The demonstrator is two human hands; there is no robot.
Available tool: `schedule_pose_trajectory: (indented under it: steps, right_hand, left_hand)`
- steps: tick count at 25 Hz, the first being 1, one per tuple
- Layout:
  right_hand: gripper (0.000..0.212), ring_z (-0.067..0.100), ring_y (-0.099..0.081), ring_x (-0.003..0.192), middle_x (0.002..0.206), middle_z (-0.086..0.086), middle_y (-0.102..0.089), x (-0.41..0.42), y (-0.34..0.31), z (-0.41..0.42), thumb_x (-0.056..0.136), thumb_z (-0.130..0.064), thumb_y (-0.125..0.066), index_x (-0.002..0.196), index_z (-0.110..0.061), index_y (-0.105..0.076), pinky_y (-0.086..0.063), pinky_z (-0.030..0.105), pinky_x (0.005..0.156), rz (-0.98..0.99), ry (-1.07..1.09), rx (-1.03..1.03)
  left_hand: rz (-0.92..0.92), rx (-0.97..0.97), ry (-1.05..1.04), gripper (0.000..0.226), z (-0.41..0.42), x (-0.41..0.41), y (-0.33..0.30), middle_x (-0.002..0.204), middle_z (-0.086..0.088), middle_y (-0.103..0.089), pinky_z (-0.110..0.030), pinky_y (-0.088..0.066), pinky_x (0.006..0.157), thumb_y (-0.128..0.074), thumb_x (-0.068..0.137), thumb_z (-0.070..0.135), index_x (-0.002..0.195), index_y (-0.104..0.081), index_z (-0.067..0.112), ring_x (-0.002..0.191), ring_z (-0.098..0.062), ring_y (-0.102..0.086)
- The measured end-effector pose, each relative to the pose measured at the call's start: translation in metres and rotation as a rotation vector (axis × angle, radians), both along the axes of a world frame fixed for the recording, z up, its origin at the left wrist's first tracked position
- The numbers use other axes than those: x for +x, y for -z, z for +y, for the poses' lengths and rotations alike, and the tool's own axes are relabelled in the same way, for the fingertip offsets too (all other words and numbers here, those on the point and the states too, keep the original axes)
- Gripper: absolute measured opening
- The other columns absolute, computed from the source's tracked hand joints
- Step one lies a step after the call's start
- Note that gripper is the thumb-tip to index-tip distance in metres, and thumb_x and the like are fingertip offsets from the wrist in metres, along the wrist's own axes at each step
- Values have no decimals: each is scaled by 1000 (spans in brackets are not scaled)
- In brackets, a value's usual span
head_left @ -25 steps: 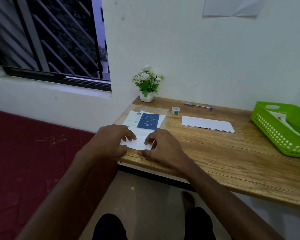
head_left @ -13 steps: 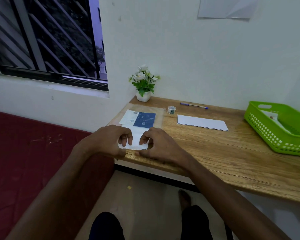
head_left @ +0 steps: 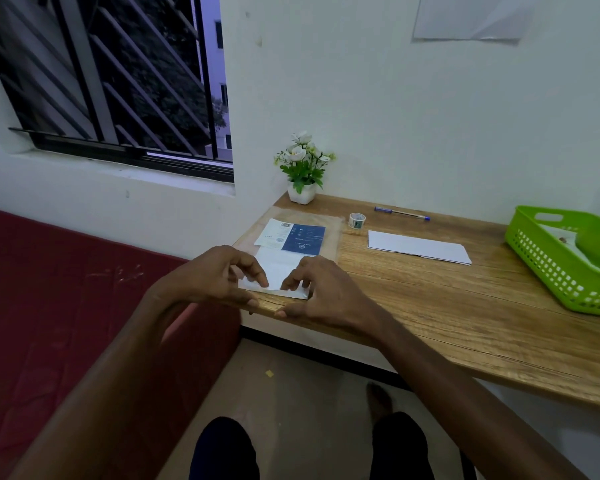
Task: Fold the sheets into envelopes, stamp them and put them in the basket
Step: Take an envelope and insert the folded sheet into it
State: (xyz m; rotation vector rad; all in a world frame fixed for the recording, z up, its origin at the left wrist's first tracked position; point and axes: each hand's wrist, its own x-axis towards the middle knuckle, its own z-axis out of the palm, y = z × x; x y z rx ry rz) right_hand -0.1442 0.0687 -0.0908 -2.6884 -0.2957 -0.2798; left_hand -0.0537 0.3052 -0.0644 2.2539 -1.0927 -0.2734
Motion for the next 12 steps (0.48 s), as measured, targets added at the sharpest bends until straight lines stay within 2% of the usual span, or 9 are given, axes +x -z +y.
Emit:
schedule_pose_trajectory:
  steps: [4,7,9,12]
  right_hand:
    - [27,4,-55,81,99,-14,-64,3,1,-2,82,-46,-76,103,-30,-78,-55,32,72,-3,23,105]
    - [17,4,-56,78,90,-16,-62,2,4,-2,83,-41,-76,95,-28,-78,-49,25,67,-60,39,60]
    - [19,6,-59,77,84,-17,-65,-1,3,0,84,-44,-76,90,-25,-78,-48,23,63,-72,11,106]
    - [31,10,-64,74,75,-10,-72,-3,-2,6,88,-52,-68,84,-24,-80,-48,24,60,-6,-90,323]
  left_hand:
    - [-28,-83,-25,14,5,4,7,101,14,-75,-43,-56,92,-85,80,20,89,-82,31,103,-11,-66]
    - [-34,-113,-12,9,7,6,10,103,11,-76,-46,-55,93,-83,84,22,91,-81,29,105,-12,-67]
    - [20,-151,44,10,10,6,11,109,8,-75,-43,-54,93,-77,89,29,98,-80,27,108,-15,-67]
    - [208,-365,113,22,18,6,15,119,-7,-74,-41,-50,99,-67,90,30,102,-74,13,121,-24,-65]
